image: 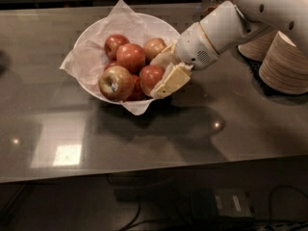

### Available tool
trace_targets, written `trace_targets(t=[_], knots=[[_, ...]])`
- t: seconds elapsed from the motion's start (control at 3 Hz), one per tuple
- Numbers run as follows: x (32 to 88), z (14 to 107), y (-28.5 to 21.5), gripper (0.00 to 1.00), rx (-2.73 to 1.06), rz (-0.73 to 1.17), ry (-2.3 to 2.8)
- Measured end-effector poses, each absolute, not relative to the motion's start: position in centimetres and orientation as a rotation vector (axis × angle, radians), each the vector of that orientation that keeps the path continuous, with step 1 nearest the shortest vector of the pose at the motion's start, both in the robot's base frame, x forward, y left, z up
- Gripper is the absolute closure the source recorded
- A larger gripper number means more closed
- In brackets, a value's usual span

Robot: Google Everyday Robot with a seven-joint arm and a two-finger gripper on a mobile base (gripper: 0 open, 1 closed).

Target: Pick apple from white bowl

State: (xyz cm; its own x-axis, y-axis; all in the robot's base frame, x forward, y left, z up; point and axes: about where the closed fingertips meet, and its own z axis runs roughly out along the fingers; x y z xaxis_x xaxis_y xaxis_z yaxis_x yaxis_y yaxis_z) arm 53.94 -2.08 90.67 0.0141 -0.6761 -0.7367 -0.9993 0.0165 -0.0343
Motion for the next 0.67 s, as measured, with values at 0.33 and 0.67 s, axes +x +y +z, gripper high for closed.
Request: trace_targets(t=[0.33, 0.67], knots=[[54.18, 90.21, -1.88, 0.35, -1.719, 0.748, 1.734], [54.29, 89.95, -1.69, 0.47, -1.721, 0.767, 1.741]])
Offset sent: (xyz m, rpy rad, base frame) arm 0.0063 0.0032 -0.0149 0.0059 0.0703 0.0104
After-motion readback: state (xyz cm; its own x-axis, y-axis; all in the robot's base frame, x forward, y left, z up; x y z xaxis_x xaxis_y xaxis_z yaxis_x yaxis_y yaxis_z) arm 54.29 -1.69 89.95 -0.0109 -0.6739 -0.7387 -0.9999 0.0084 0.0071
